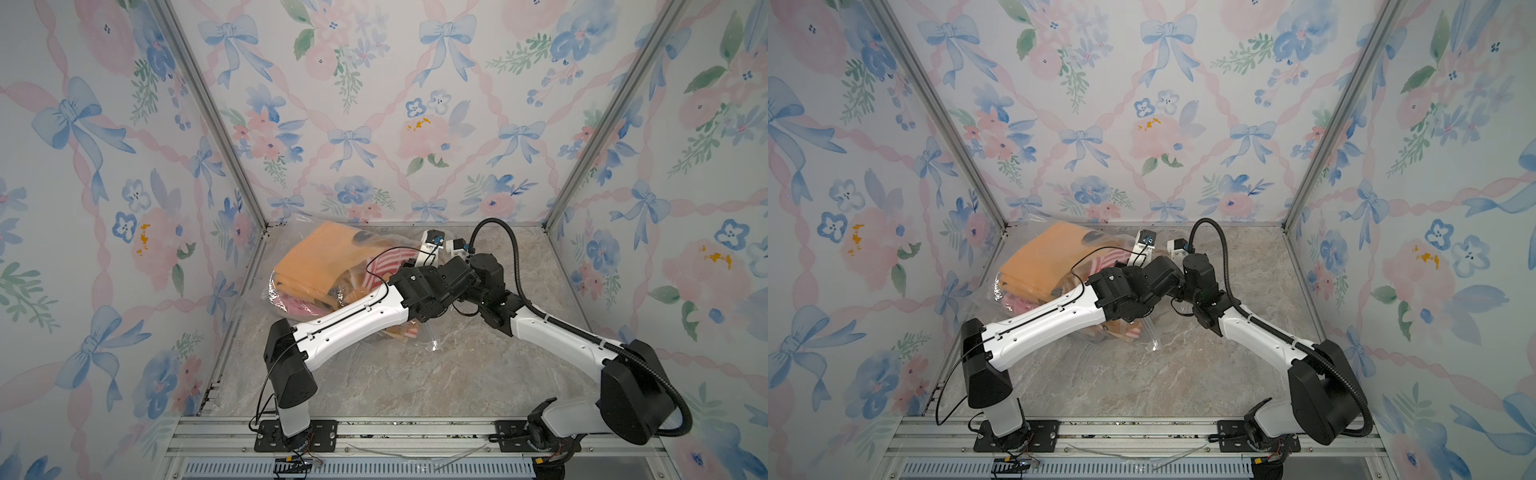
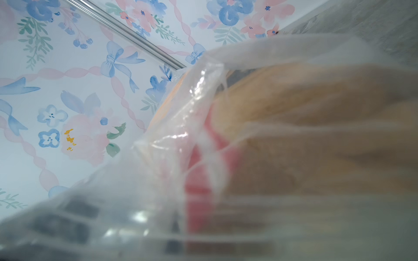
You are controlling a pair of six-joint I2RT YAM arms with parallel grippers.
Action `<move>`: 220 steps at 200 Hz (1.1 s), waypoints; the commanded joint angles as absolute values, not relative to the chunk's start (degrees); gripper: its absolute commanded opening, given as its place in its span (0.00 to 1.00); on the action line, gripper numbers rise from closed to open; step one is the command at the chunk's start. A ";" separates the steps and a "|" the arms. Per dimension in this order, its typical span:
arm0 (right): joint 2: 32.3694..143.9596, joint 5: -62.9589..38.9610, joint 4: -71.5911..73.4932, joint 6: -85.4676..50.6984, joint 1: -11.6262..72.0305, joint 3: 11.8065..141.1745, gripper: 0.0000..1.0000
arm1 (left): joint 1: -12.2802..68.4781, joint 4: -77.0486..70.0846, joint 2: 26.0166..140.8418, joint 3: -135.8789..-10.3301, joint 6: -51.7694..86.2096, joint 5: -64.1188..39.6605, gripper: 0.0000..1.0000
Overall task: Take the blanket out of the vacuum bag
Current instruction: Take out the blanket from the vacuum bag.
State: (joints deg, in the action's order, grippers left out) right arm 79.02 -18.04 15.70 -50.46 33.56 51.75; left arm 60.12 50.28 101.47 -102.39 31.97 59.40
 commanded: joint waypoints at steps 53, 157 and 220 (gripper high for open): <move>72.89 -14.57 12.12 -46.80 30.22 43.16 0.01 | 57.86 43.43 94.06 -94.67 29.27 57.45 0.00; 72.58 -15.98 22.02 -51.23 31.06 34.00 0.96 | 58.28 40.05 90.62 -90.48 28.40 54.83 0.00; 82.09 -18.06 32.90 -53.58 34.51 37.00 0.96 | 58.28 39.90 90.46 -90.48 27.83 54.40 0.00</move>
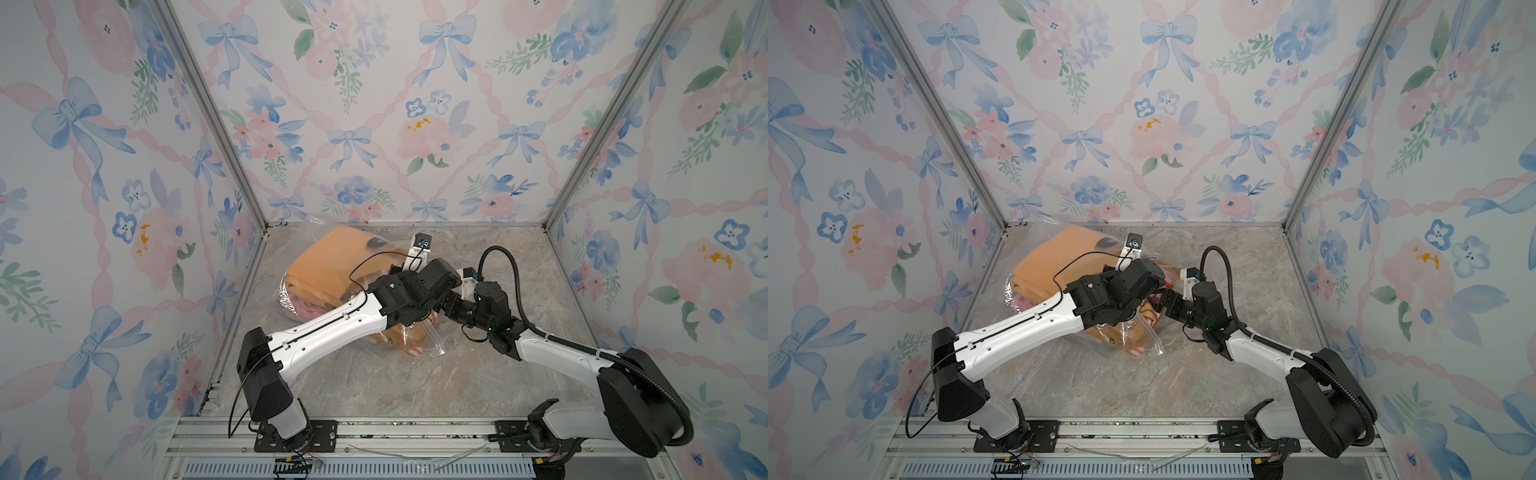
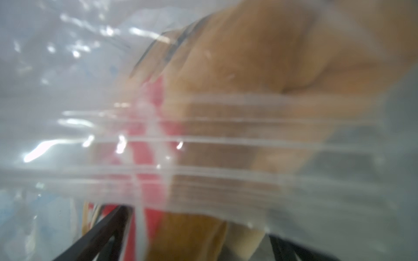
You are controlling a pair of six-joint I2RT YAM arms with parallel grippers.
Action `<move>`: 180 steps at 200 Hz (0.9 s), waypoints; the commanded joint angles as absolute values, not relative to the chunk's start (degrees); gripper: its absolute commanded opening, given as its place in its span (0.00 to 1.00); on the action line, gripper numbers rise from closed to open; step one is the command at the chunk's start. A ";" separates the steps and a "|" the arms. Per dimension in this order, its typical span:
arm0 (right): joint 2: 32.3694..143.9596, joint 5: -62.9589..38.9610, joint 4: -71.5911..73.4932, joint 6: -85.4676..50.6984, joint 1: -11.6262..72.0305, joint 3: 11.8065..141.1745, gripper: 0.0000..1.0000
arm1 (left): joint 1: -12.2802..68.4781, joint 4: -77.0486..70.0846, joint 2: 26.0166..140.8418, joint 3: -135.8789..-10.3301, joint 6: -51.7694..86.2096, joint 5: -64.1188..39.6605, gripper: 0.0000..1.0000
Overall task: Take the blanket out of the vacuum bag
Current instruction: Take out the blanket from the vacuum bag.
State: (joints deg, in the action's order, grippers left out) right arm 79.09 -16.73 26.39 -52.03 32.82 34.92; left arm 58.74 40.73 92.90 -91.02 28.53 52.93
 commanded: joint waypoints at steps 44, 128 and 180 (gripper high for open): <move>85.78 -19.62 37.84 -54.54 36.27 40.69 0.77 | 58.32 39.85 90.87 -90.68 27.86 54.34 0.00; 74.96 -17.61 23.93 -52.08 36.06 46.32 0.00 | 54.05 38.51 89.01 -88.19 27.31 55.81 0.00; 72.77 -18.34 2.25 -48.77 35.86 59.03 0.00 | 50.47 34.33 86.46 -85.26 25.41 54.40 0.00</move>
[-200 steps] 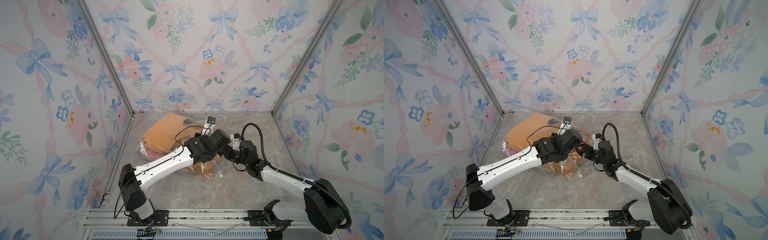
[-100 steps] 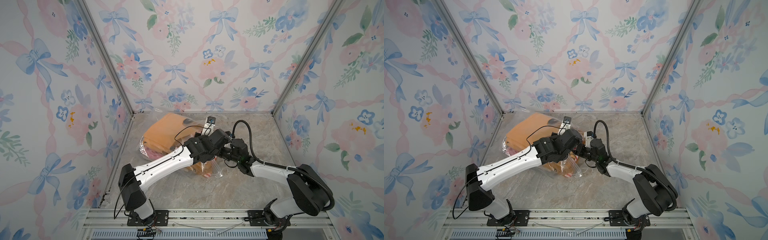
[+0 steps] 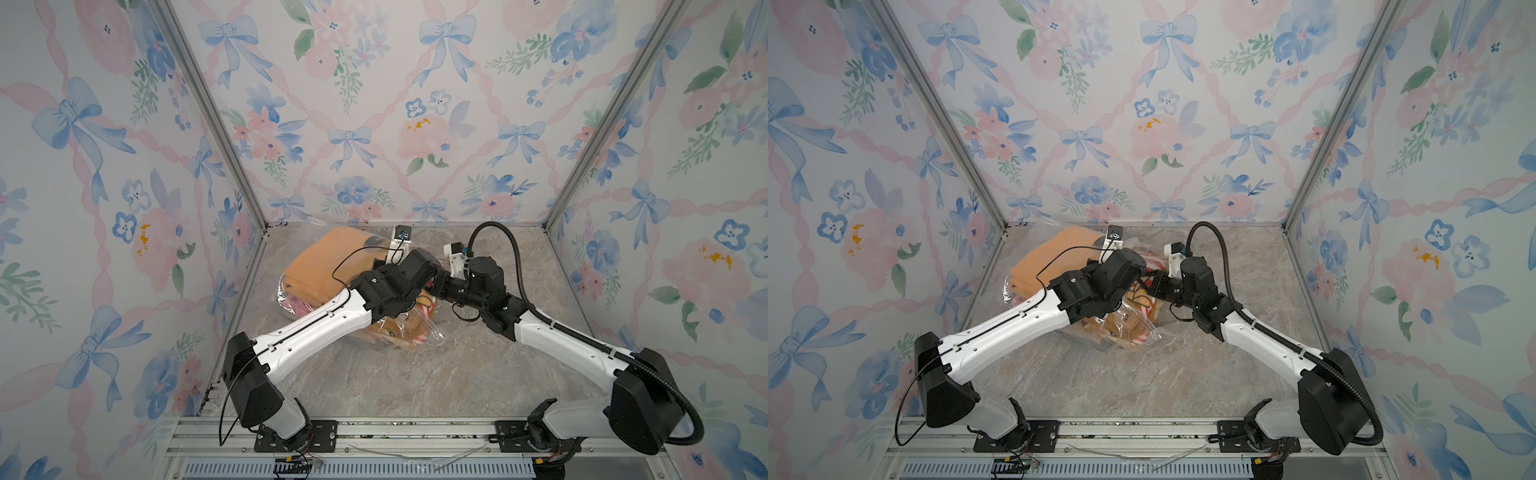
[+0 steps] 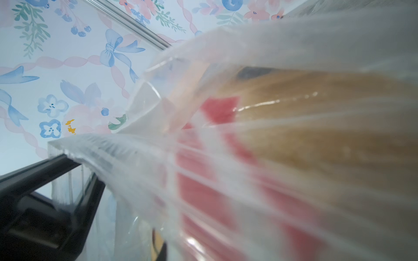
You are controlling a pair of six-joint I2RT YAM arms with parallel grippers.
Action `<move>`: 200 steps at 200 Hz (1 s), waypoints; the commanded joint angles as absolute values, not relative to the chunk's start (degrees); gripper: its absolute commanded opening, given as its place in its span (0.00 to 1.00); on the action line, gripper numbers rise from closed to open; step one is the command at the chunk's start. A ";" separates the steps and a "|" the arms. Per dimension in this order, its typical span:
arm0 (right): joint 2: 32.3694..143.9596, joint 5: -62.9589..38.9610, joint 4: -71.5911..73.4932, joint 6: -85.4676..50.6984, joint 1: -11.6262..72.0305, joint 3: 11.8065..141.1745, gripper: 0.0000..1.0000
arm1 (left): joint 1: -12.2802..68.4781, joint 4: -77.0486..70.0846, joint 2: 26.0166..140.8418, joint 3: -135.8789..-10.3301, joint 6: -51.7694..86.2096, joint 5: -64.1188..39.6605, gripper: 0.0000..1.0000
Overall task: Take the blanket out of the vacuum bag
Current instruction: Take out the blanket from the vacuum bag.
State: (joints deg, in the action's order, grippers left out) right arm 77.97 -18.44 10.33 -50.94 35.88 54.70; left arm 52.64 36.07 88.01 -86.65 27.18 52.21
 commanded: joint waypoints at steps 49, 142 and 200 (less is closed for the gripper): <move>72.30 -16.03 0.93 -50.08 32.49 57.57 0.00 | 49.06 27.18 86.44 -88.44 17.71 43.27 0.00; 82.25 -11.92 -6.63 -40.31 37.60 71.62 0.00 | 47.18 32.72 100.63 -111.32 11.61 44.37 0.00; 73.32 -2.95 -10.42 -39.40 37.33 67.09 0.00 | 42.21 32.53 105.01 -113.73 13.80 44.24 0.00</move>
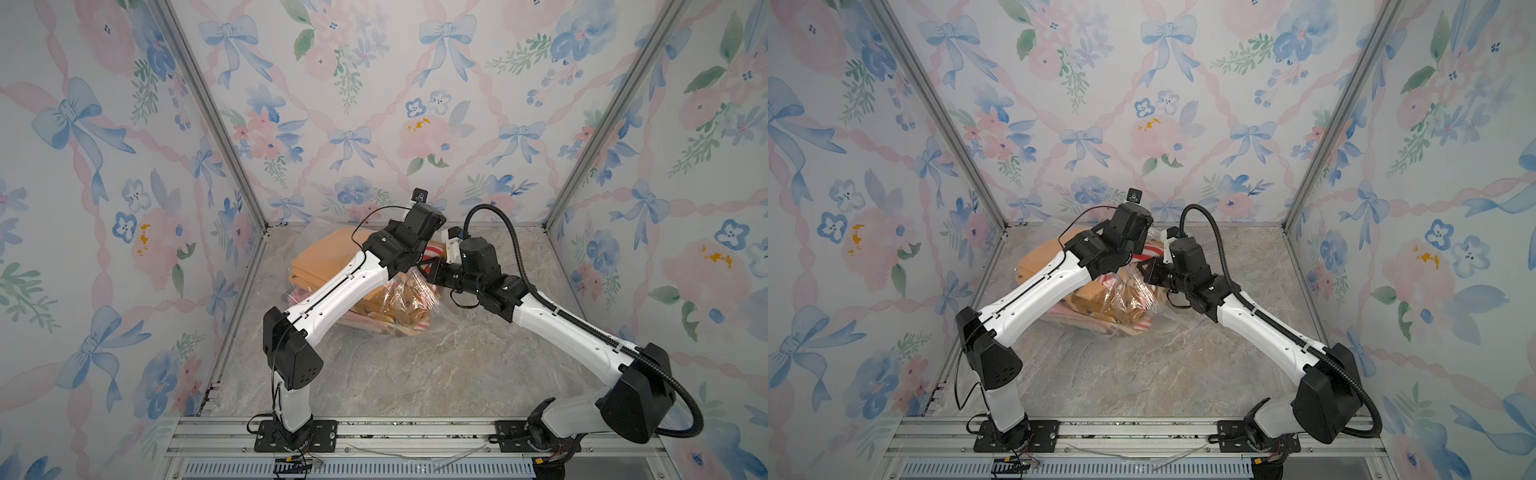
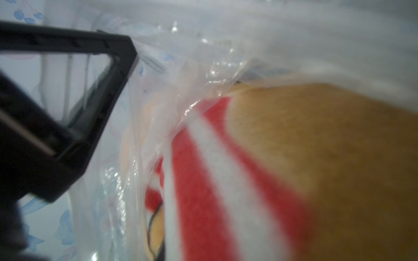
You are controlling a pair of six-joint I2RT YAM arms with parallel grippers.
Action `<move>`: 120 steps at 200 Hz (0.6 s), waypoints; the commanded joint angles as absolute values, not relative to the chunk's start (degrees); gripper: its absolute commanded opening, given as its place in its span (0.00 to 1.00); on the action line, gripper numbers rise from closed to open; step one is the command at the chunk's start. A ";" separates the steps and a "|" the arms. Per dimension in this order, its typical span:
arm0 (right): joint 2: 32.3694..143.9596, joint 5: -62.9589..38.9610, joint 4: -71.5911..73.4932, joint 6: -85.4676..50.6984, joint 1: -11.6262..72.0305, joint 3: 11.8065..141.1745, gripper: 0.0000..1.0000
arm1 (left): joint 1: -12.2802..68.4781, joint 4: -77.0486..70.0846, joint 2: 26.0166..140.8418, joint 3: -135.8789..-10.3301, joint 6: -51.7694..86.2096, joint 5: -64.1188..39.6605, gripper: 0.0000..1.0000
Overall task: Take the blanket out of the vacuum bag
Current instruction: Take out the blanket from the vacuum bag.
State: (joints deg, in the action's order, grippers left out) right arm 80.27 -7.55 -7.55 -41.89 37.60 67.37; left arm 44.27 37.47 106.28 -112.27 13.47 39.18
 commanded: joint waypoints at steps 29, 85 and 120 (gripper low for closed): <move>73.04 -5.58 -12.10 -38.83 31.44 69.71 0.00 | 41.75 32.47 100.80 -106.81 14.75 42.54 0.00; 80.84 -8.03 -11.12 -41.86 22.53 78.61 0.00 | 41.75 25.97 88.22 -87.40 15.01 34.73 0.00; 90.44 -15.80 -5.43 -41.53 22.08 84.89 0.00 | 41.73 15.65 79.07 -77.50 9.51 15.53 0.00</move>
